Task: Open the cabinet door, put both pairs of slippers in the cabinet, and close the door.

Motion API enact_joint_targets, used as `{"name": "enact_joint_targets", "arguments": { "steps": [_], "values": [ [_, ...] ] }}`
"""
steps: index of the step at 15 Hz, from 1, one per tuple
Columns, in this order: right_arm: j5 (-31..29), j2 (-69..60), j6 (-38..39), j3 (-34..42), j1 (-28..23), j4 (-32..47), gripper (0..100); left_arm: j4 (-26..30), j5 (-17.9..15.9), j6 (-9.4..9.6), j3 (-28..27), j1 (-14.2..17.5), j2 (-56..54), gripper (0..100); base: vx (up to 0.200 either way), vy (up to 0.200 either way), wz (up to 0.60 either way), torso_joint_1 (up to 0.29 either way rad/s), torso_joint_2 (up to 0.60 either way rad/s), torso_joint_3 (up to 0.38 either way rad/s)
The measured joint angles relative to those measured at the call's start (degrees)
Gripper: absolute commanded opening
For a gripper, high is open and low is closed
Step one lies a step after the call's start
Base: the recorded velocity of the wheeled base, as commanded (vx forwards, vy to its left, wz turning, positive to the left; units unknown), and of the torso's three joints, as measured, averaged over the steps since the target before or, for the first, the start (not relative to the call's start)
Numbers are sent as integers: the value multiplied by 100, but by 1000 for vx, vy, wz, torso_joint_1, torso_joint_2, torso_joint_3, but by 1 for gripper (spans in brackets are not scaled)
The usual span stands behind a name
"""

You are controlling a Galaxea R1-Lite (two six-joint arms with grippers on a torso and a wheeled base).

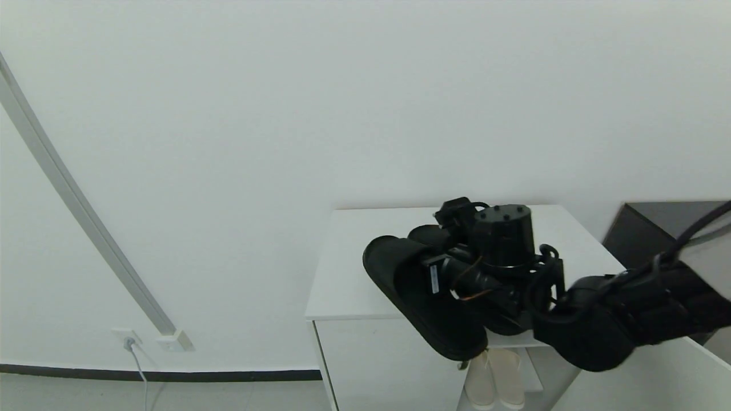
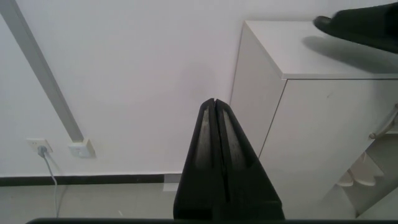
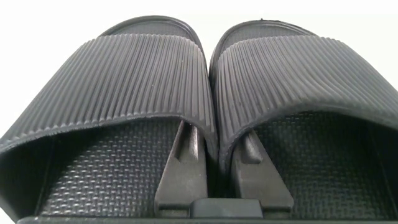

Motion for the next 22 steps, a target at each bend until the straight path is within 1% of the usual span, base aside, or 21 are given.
{"name": "enact_joint_targets", "arguments": {
  "steps": [3,5,6,8,13,22],
  "values": [
    [286,-978,2,1180,17,-271,0,0,1,0,0,0,0,0,0,0,0,0,0,0],
    [391,-1506,10,1753,77,-347,0,0,1,0,0,0,0,0,0,0,0,0,0,0],
    [405,-1659,13,1902,130,-361,0,0,1,2,0,0,0,0,0,0,0,0,0,0],
    [407,-1836,21,2041,193,-372,0,0,4,2,0,0,0,0,0,0,0,0,0,0],
    [391,-1921,11,2082,265,-372,0,0,4,2,0,0,0,0,0,0,0,0,0,0],
    [368,-1921,7,2093,336,-375,0,2,4,0,0,2,0,0,-200,0,0,1,3,2]
  ]
}}
